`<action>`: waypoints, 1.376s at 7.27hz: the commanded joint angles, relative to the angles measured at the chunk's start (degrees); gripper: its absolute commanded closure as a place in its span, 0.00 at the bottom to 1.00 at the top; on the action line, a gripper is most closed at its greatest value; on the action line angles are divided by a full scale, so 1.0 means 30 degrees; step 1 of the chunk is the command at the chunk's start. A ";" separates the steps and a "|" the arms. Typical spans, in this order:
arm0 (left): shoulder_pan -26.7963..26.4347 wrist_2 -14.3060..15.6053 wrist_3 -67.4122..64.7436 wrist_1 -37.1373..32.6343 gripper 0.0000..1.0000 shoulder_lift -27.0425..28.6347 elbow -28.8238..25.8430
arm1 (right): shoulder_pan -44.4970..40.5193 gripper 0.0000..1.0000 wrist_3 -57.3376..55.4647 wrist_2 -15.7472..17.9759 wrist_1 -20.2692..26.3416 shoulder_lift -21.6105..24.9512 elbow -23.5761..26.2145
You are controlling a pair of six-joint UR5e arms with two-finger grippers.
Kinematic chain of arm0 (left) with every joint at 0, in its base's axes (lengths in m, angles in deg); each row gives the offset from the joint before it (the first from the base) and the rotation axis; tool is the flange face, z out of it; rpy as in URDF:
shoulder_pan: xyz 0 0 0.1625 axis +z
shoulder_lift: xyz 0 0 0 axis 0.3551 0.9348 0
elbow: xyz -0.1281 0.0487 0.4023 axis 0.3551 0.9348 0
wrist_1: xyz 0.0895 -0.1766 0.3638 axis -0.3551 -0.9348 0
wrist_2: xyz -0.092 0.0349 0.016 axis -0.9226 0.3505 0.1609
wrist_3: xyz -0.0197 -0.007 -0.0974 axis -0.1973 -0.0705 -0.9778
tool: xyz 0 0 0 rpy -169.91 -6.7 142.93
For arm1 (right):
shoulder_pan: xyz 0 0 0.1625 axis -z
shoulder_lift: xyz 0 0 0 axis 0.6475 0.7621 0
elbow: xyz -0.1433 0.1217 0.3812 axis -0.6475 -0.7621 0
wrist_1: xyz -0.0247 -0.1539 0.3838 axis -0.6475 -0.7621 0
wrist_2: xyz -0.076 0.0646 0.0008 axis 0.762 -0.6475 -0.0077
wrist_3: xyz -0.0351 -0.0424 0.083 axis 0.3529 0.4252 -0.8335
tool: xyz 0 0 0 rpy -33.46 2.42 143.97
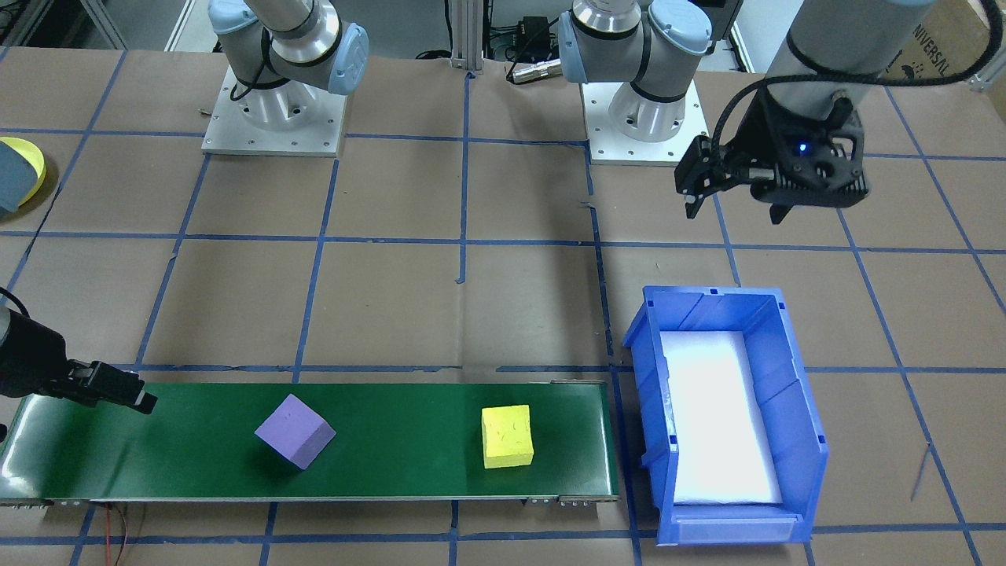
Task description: Move block left to right into plate
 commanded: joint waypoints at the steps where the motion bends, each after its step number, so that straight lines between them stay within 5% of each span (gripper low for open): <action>1: -0.0025 -0.0362 -0.0283 -0.0582 0.00 -0.0693 -0.0064 | 0.0000 0.00 -0.0156 0.0000 0.0001 -0.0003 0.0017; 10: -0.0026 -0.0278 0.0039 -0.0437 0.00 -0.0841 0.0225 | -0.0029 0.00 -0.0071 -0.0029 0.0001 -0.0003 -0.0013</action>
